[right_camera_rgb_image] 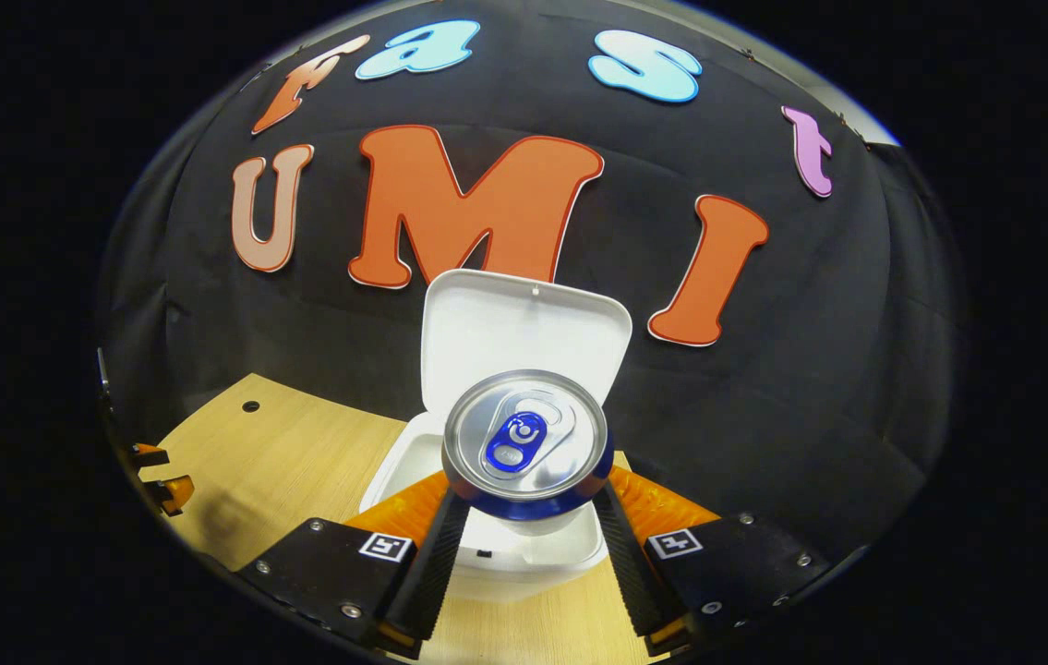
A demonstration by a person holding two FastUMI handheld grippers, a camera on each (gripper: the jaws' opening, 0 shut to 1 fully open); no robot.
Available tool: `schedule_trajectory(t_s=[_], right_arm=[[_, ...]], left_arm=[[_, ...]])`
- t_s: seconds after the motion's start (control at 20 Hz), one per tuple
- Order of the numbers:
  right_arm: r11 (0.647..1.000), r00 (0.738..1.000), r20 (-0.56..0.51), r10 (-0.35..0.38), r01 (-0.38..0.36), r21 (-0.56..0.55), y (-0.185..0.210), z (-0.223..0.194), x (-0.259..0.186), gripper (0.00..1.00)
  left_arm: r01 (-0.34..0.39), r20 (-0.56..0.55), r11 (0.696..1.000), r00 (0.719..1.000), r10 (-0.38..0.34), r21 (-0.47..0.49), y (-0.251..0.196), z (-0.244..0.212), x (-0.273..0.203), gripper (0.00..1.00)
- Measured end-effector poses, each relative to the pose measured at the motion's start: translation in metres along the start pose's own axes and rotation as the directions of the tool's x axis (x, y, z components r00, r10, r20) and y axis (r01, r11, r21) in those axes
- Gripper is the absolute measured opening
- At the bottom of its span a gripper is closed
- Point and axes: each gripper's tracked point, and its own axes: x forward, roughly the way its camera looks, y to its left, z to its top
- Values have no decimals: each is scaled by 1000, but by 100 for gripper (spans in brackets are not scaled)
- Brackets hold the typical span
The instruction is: Press the lid of the desktop garbage bin to open it, pick up the crumpled paper on the desktop and throw it into the bin, then pick up the pop can on the desktop and drop it into the bin, and finally close the garbage bin lid.
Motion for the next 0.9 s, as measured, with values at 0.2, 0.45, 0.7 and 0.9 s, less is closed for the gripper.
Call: schedule_trajectory(t_s=[0.2, 0.45, 0.7, 0.9], right_arm=[[1000, 1000, -16, 18, -18, -1, 5, -4, 22, 78], [999, 996, -66, 52, -52, 14, 15, -19, 46, 78], [997, 991, -114, 73, -71, 18, 22, -30, 61, 78], [997, 987, -142, 75, -69, 46, 20, -36, 68, 80]], left_arm=[[-60, -7, 998, 998, 60, -20, 16, -9, -13, 96], [-123, -25, 991, 992, 122, -43, 33, -21, -28, 95], [-139, -29, 987, 990, 137, -75, 38, -29, -34, 96], [-136, -49, 988, 990, 133, -70, 41, -34, -33, 96]])
